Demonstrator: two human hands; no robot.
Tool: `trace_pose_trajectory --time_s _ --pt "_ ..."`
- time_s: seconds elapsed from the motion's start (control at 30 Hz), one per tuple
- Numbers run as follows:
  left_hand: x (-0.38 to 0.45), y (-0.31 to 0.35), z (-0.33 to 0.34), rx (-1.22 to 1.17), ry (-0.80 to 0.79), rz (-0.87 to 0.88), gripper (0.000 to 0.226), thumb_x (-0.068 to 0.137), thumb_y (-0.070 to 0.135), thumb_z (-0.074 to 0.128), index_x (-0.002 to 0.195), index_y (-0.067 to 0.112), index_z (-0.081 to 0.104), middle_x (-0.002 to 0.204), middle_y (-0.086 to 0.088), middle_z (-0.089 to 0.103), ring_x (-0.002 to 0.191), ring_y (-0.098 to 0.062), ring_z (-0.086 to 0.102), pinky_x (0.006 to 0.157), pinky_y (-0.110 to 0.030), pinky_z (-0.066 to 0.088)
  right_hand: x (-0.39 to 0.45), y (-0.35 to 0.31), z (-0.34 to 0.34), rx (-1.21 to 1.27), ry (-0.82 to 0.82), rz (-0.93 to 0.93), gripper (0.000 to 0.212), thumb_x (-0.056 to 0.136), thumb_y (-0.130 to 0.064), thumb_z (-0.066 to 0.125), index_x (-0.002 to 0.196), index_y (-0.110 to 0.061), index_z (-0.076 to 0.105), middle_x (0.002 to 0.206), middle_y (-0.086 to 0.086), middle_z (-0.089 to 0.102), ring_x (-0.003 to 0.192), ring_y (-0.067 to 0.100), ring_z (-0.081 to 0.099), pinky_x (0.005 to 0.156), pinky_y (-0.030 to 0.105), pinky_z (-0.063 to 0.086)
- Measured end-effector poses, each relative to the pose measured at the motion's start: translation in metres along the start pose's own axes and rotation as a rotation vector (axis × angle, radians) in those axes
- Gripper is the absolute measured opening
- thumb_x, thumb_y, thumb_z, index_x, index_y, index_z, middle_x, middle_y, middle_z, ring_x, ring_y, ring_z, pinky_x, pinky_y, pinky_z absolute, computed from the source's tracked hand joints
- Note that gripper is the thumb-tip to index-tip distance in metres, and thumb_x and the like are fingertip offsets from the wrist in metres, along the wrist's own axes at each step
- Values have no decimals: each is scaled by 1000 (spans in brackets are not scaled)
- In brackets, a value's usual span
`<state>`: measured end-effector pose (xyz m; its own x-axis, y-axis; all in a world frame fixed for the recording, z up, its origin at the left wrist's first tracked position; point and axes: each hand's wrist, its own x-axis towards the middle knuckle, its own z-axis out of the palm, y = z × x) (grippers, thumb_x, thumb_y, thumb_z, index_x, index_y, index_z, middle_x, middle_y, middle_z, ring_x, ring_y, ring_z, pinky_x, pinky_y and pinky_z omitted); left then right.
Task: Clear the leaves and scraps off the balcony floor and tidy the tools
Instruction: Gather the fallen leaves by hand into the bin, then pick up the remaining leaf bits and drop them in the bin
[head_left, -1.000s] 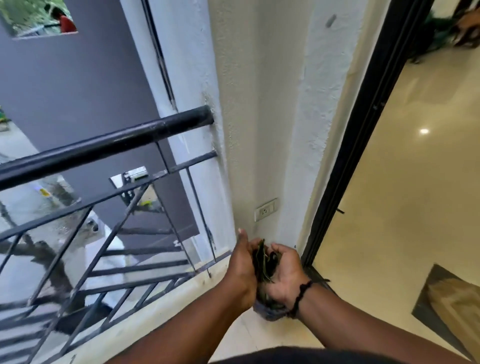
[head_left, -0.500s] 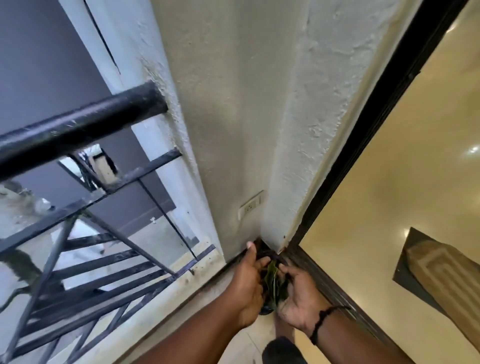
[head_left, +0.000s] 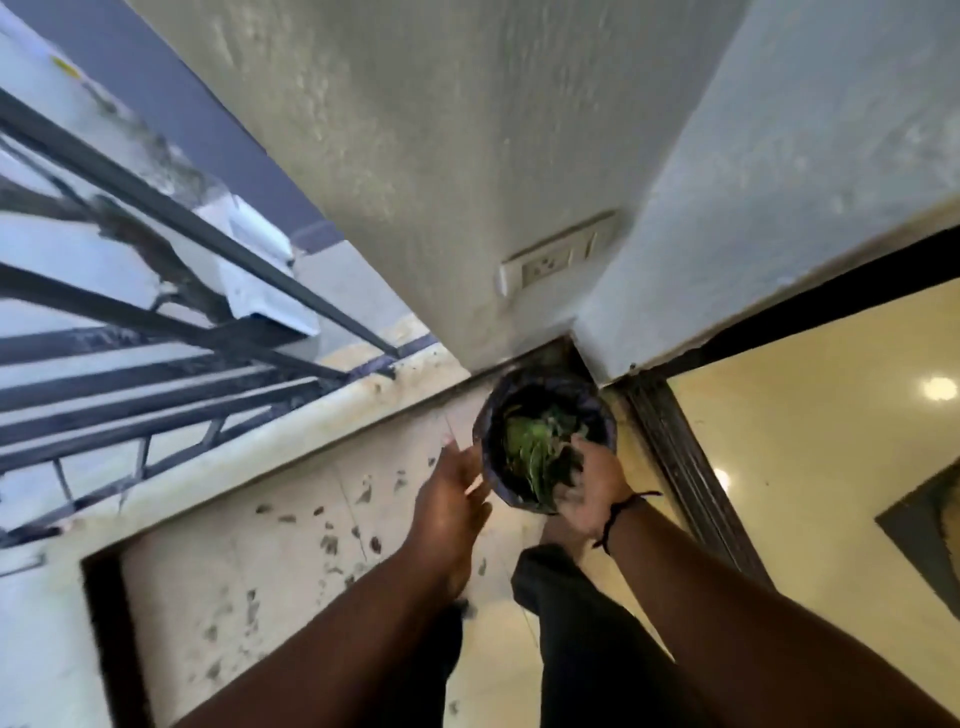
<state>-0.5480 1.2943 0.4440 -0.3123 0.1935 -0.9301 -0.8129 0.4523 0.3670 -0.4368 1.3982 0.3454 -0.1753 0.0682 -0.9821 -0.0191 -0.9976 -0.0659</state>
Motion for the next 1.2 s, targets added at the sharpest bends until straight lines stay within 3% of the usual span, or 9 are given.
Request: trace_pose_trajectory --time_s 0.1,0.23,0.33,0.4,0.47,0.53,0.83,1.03,1.2 --pt "-10 -17 -28 17 72 -43 55 101 52 36 133 12 55 141 -9 53 129 -29 48 108 -41 37 0 -14 -14 -250 119 2 65 98 -47 48 152 -18 27 153 10 33 137 32 36 110 45 33" --pt "-33 -43 -68 126 122 -88 57 101 51 35 137 10 52 139 -11 54 128 -33 49 110 -46 37 -22 -21 -23 -454 42 21 57 103 -40 42 152 -15 25 155 11 31 142 32 29 117 43 26" --pt "-55 -59 -82 370 141 -41 51 101 49 40 136 14 53 139 -8 55 126 -29 50 109 -42 38 -42 -11 -28 -693 28 -28 44 102 -33 47 142 -14 40 138 13 51 127 33 48 101 40 41" --pt "-71 -71 -89 715 122 37 52 101 50 42 140 17 50 146 -6 50 131 -24 47 110 -33 34 -58 1 -27 -856 2 -55 23 100 -28 51 120 -15 52 102 8 61 86 25 60 70 30 48" --pt "-85 -79 -91 1028 91 94 59 99 54 42 148 21 39 154 -1 39 139 -18 40 109 -25 29 -72 12 -26 -1117 -16 -134 10 98 -21 53 96 -12 57 81 5 55 60 16 48 52 24 39" --pt "-105 -95 -102 1133 94 135 64 99 56 42 152 23 32 158 1 33 141 -15 37 107 -22 29 -97 32 -23 -1410 -65 -266 18 95 -15 52 78 -18 54 80 3 53 61 13 47 53 22 40" --pt "-197 -234 -143 952 282 298 67 98 59 39 154 25 28 160 4 28 145 -15 28 114 -28 24 -193 146 -34 -2405 -380 -651 22 91 -41 50 108 -28 54 114 0 61 93 18 54 78 27 43" --pt "-324 -395 -196 667 558 148 69 98 60 39 155 25 25 161 4 23 147 -16 24 116 -27 21 -257 270 -68 -3017 -860 -671 45 96 -43 46 135 -21 45 145 4 45 127 24 47 96 27 37" --pt "-389 -486 -200 411 853 46 69 97 61 41 153 24 29 160 4 28 145 -16 28 115 -27 25 -315 364 -86 -3286 -1288 -859 50 98 -45 46 141 -22 37 143 6 45 125 26 48 100 32 39"
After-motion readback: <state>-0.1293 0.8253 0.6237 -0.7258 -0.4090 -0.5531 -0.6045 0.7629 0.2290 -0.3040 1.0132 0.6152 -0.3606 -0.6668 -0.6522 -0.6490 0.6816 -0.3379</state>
